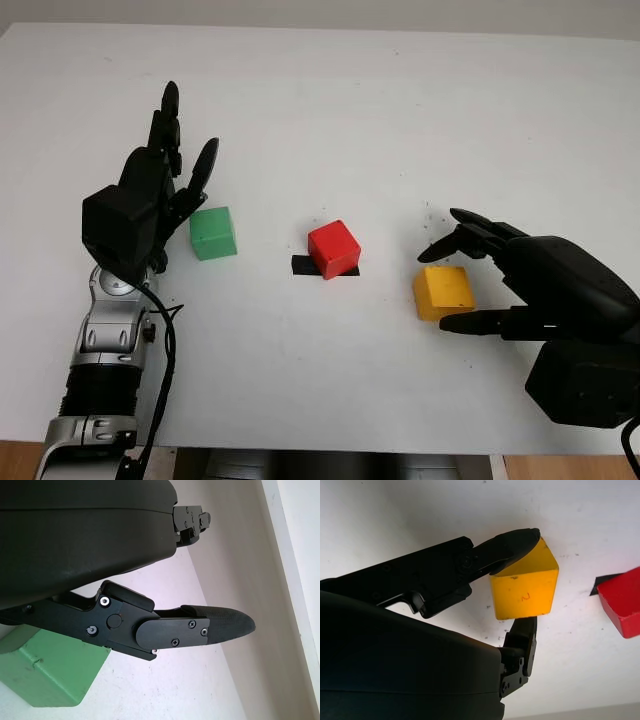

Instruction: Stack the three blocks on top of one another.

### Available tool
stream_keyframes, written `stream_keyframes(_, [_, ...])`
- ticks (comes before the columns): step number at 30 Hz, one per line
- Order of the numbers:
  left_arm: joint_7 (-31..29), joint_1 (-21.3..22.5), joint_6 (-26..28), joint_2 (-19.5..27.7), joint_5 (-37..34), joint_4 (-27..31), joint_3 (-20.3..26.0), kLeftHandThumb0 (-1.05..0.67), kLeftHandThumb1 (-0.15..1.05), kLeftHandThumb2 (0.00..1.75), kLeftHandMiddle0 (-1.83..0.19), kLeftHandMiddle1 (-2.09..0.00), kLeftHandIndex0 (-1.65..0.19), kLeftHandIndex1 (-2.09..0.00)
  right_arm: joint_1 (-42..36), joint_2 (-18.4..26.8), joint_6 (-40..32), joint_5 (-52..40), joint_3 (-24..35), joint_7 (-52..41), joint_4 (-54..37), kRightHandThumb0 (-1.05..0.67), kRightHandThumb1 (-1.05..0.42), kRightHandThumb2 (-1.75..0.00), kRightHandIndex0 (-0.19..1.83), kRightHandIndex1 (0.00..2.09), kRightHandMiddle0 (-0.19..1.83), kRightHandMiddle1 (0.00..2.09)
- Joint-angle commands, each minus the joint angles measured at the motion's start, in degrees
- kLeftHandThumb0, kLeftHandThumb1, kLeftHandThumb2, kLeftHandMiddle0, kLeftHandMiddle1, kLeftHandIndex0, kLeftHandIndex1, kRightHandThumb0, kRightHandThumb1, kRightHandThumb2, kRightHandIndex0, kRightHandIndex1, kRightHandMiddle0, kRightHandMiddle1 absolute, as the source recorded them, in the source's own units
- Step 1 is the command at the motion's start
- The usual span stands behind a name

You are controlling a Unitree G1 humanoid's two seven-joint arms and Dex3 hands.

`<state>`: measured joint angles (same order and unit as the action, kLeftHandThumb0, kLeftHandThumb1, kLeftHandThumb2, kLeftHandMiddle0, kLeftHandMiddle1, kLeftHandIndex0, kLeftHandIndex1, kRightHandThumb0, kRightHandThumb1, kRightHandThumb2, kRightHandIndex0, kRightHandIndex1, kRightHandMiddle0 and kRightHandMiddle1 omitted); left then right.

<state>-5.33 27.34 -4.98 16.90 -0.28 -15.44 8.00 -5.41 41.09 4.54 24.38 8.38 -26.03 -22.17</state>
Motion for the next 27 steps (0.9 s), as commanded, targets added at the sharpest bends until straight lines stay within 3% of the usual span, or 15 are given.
stream_keyframes(1, [0.22,0.24,0.24,0.45,0.38,0.98,0.05,-0.81,1.05,0.46,0.16,-0.06,0.1,-0.06,-0.54,0.93,-0.73,-0.1,0.2,-1.0,-1.33,-0.63,-0.98,-0.05,0.07,0.04,0.05,0.86])
stream_keyframes(4, [0.35,0.05,0.49,0.48,0.52,1.33,0.03,-0.81,1.05,0.46,0.15,-0.06,0.1,-0.06,-0.5,0.86,-1.02,0.18,0.3,-1.37,-1.63,-0.64,-0.98,-0.05,0.05,0.05,0.1,0.68])
stream_keyframes(6, [0.26,0.04,0.32,0.48,0.42,1.21,0.07,-0.81,1.05,0.46,0.16,-0.05,0.11,-0.05,-0.65,-0.1,0.75,0.58,0.63,0.94,-1.1,-0.61,-0.98,-0.05,0.08,0.07,0.17,0.69])
stream_keyframes(14, [0.36,0.02,0.59,0.39,0.37,1.4,0.06,-0.81,1.05,0.45,0.16,-0.05,0.11,-0.05,-1.85,-2.54,3.41,1.67,1.42,8.22,-0.1,-0.38,-1.05,-0.09,0.22,0.06,0.19,1.22])
stream_keyframes(27, [0.14,0.06,0.45,0.51,0.39,1.29,0.02,-0.8,1.05,0.45,0.16,-0.05,0.11,-0.05,-1.49,-2.03,5.19,2.42,1.34,9.37,0.72,-0.37,-1.05,-0.09,0.26,0.06,0.15,1.37])
